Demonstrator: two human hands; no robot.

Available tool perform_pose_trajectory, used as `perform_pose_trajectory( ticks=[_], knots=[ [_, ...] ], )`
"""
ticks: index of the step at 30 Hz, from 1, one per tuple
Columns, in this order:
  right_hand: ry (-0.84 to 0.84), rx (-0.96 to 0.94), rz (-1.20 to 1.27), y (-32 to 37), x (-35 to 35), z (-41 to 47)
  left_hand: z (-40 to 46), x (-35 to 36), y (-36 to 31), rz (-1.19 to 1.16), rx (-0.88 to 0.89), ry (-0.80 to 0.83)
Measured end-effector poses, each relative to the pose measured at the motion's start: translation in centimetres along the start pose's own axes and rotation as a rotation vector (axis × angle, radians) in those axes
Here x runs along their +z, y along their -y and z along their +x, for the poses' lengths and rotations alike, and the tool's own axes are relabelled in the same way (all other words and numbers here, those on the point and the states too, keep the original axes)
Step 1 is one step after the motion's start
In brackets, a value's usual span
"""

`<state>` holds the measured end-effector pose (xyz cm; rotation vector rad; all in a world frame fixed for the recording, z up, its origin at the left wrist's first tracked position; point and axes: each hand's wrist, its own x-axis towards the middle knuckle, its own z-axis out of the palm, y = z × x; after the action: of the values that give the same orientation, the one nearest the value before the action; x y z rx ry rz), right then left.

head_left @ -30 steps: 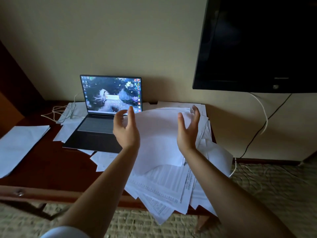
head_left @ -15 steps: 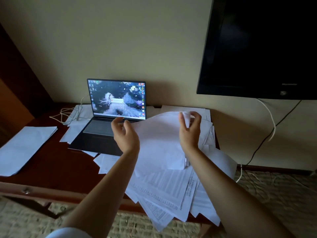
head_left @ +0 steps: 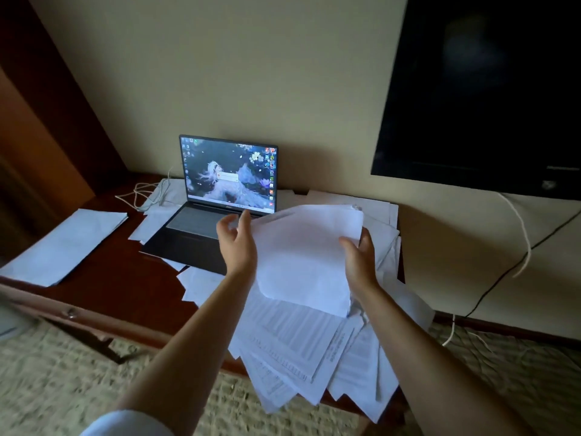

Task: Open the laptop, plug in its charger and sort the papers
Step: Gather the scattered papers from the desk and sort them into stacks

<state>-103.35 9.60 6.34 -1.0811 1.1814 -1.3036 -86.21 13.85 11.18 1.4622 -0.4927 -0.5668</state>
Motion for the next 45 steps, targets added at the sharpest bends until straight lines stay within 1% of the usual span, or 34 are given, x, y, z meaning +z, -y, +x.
perform_pose_trajectory(
  ticks=[2, 5, 7, 9, 11, 12, 14, 16, 20, 24, 26, 28, 31, 33, 37, 40, 42, 45],
  knots=[
    [0.0, 0.0, -0.016, 0.0, -0.2, 0.0, -1.1, 0.3, 0.2, 0.052, 0.0, 0.048],
    [0.031, -0.084, -0.011, 1.7, 0.2, 0.3, -1.9, 0.4, -0.5, 0.096, 0.096, 0.097],
    [0.053, -0.072, 0.007, 1.9, -0.2, 0.4, -2.1, -0.2, -0.2, 0.151, 0.124, 0.142],
    [0.075, 0.005, -0.068, 0.4, -1.1, 0.3, -2.8, -0.7, 0.7, 0.215, 0.024, 0.182],
    [0.086, 0.093, -0.168, -1.2, -1.8, -0.1, -3.5, -0.9, 1.4, 0.24, -0.085, 0.156],
    [0.076, 0.114, -0.169, -1.4, -1.9, -0.1, -3.7, -0.8, 1.2, 0.246, -0.093, 0.137],
    [0.033, 0.085, -0.1, -0.6, -1.5, 0.2, -3.4, -0.5, 0.8, 0.209, -0.039, 0.107],
    [0.007, 0.066, -0.055, -0.1, -1.4, 0.6, -3.1, -0.8, 0.8, 0.169, -0.009, 0.111],
    [0.095, 0.159, -0.138, -2.1, -1.8, -0.1, -3.7, -2.0, 3.8, 0.245, -0.134, 0.18],
    [-0.006, 0.148, -0.103, -3.4, -1.7, -0.6, -3.3, -2.5, 5.8, 0.199, -0.2, 0.135],
    [-0.011, 0.176, -0.16, -4.2, -1.3, -0.6, -3.4, -2.7, 6.8, 0.231, -0.247, 0.168],
    [0.003, 0.186, -0.188, -4.8, -0.7, -0.7, -3.3, -2.8, 7.6, 0.213, -0.3, 0.184],
    [-0.021, 0.2, -0.183, -5.1, 0.4, -0.9, -2.5, -3.0, 7.7, 0.165, -0.306, 0.162],
    [-0.048, 0.257, -0.167, -5.6, 0.9, -1.4, -2.0, -3.9, 7.9, 0.204, -0.315, 0.216],
    [-0.033, 0.291, -0.168, -6.3, 3.5, -3.1, -0.2, -6.8, 8.6, 0.196, -0.356, 0.267],
    [0.037, 0.254, -0.184, -4.9, 8.1, -4.6, 1.9, -10.0, 8.1, 0.077, -0.379, 0.188],
    [0.083, 0.248, -0.192, -4.0, 11.6, -5.5, 4.0, -12.7, 7.7, 0.01, -0.359, 0.127],
    [0.14, 0.292, -0.213, -3.7, 16.3, -6.5, 7.2, -17.2, 6.1, 0.029, -0.31, 0.111]
  ],
)
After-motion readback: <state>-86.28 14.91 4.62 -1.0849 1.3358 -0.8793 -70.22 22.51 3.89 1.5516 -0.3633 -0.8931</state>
